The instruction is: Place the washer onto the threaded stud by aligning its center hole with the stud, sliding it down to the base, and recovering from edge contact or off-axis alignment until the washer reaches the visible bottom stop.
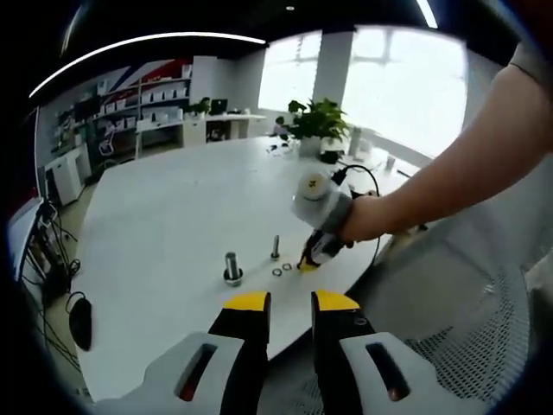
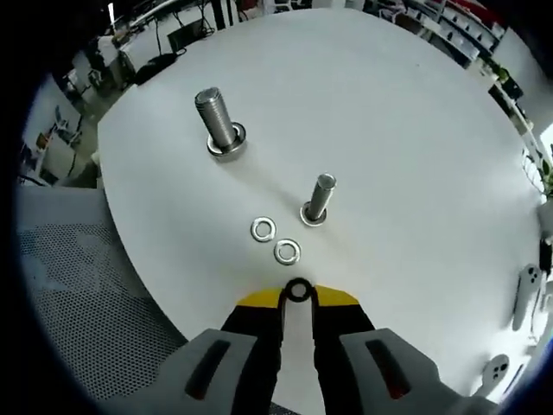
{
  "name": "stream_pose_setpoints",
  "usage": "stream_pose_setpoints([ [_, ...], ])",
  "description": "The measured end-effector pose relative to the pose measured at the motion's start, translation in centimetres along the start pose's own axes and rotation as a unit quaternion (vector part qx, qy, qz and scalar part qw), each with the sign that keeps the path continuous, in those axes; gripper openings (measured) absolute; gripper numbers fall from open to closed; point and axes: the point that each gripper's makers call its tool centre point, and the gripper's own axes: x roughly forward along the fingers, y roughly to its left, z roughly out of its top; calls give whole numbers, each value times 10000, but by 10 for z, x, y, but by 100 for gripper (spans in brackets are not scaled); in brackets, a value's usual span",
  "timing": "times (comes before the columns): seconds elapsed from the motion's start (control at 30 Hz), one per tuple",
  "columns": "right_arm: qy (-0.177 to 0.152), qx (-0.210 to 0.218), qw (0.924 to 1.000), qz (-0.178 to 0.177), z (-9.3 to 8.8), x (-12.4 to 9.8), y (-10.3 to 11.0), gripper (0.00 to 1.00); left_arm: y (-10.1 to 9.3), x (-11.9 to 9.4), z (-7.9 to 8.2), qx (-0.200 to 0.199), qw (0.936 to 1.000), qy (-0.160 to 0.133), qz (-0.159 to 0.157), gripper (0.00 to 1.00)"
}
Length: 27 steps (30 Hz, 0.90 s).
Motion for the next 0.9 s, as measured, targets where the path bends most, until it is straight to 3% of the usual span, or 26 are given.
stream_pose_setpoints([
  [0.17, -18, 99, 9999, 3, -2, -5, -5, 14, 1, 0, 1, -13, 10000, -26, 13, 16],
  [0.43, -426, 58, 9991, -37, 25, -20, -16, 14, 2, -1, 2, -19, 10000, -71, 40, 16],
  [0.73, -640, -127, 9978, -92, 51, -35, -18, 14, 3, -1, 4, -35, 9999, -125, 71, 16],
  [0.9, -462, -454, 9978, -125, 46, -33, -23, 14, 3, -1, 4, -38, 9999, -115, 82, 16],
])
